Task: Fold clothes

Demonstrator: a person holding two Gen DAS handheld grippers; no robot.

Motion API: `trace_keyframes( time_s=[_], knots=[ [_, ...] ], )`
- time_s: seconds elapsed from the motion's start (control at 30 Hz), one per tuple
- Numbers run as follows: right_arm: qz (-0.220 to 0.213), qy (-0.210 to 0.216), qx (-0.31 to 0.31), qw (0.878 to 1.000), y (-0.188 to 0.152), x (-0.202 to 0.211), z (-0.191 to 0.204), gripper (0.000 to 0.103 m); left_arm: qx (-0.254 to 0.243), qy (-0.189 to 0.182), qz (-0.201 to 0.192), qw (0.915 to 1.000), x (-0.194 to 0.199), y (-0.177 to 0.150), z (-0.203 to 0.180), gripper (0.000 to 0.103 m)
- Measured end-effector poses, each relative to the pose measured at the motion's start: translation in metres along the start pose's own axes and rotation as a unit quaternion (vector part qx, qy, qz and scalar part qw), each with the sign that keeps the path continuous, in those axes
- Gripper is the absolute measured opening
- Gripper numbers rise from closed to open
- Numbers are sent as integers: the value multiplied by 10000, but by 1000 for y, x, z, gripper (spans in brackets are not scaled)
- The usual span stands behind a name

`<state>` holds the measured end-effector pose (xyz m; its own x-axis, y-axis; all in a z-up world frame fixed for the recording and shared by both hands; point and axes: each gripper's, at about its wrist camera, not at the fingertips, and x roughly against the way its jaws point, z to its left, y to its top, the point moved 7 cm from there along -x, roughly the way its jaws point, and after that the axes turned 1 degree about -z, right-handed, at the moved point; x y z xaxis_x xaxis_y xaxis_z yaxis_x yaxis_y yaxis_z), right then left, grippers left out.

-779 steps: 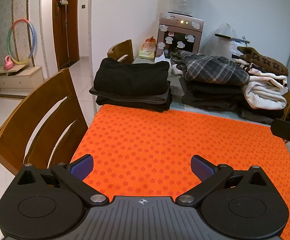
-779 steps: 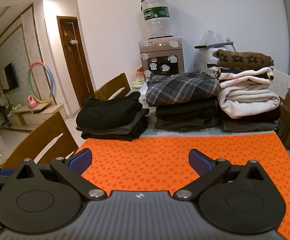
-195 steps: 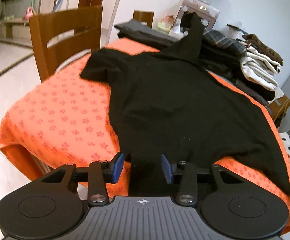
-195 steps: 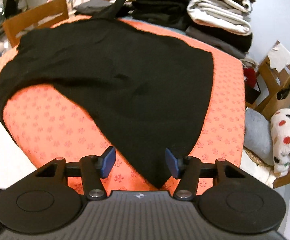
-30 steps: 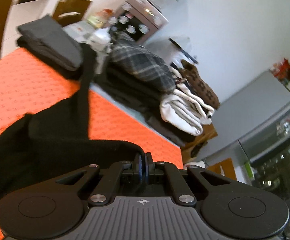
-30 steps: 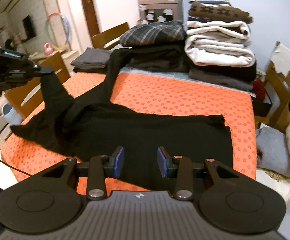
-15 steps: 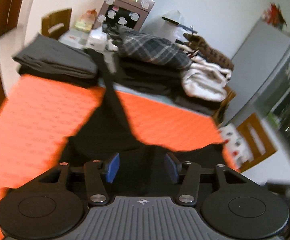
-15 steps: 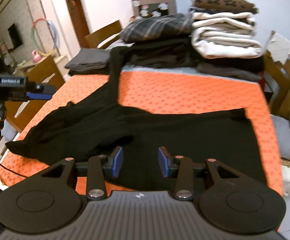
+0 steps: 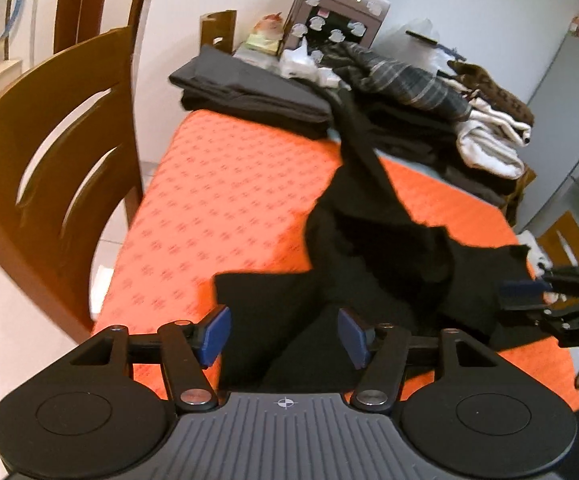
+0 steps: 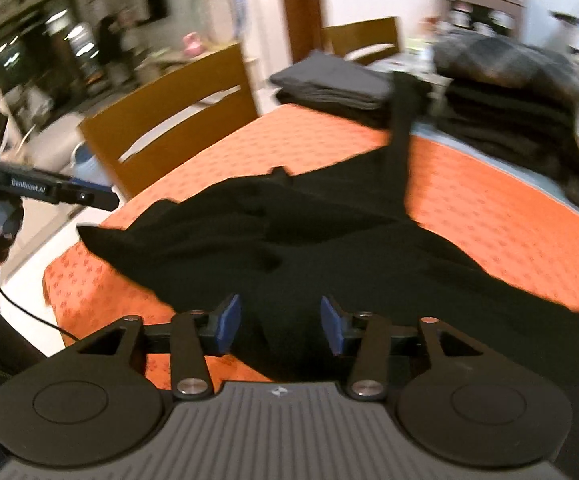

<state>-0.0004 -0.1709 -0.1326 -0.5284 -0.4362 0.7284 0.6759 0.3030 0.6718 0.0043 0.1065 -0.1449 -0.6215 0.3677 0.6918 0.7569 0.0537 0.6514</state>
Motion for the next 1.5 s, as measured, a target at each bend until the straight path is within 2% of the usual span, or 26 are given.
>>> trace_keyframes(
  time_s=[0.2,0.3,0.37,0.4,0.43,0.47,0.5,0.53,0.6,0.7,0.77,0.83,0.97,1.07,1.1,1.17,1.33,1.5],
  knots=[
    [368,-145,617,9973,-5,-40,10,58,-137,-71,39,9999,-4,-19,8,63],
    [419,-352,844,9949,-10,-46,6,53,-253,-180,80,9995,-11,-27,5,63],
    [463,-552,926,9931,-13,-48,0,27,-320,-224,167,9991,-18,-31,1,61],
    [476,-678,916,9924,-15,-48,-4,1,-347,-244,192,9989,-20,-31,0,60],
    [396,-768,822,9929,-13,-43,-10,1,-372,-264,200,9988,-22,-31,-2,47],
    [293,-850,708,9934,-11,-36,-15,1,-396,-285,208,9986,-24,-30,-3,38],
    [142,-943,581,9937,-6,-26,-21,1,-421,-305,216,9984,-25,-30,-4,24],
    [2,-1058,459,9933,-1,-15,-28,1,-442,-306,181,9984,-26,-28,-5,17],
    [-325,-1364,169,9900,9,16,-46,1,-465,-295,41,9985,-25,-21,-7,14],
    [-719,-1918,-202,9786,17,67,-80,1,-463,-341,-69,9983,-25,-9,-11,14],
    [-840,-2267,-435,9694,15,96,-104,1,-460,-409,-124,9980,-25,0,-15,14],
    [-833,-2387,-711,9649,9,118,-126,1,-469,-455,-159,9977,-25,5,-19,14],
    [-667,-1981,-847,9742,3,103,-127,4,-478,-472,-214,9975,-26,10,-25,14],
    [-536,-1648,-930,9805,0,91,-126,24,-471,-401,-275,9977,-25,12,-27,14],
    [-493,-1537,-958,9822,-2,87,-125,35,-465,-380,-293,9978,-24,12,-28,14],
    [-405,-1314,-1013,9853,-4,78,-124,40,-450,-342,-324,9979,-22,12,-29,14],
    [-155,-887,-1042,9905,2,17,-121,56,-401,-174,-357,9984,-18,8,-28,14],
    [101,-434,-1660,9851,7,-41,-146,58,-432,21,-387,9983,-15,5,-29,14]
  ],
)
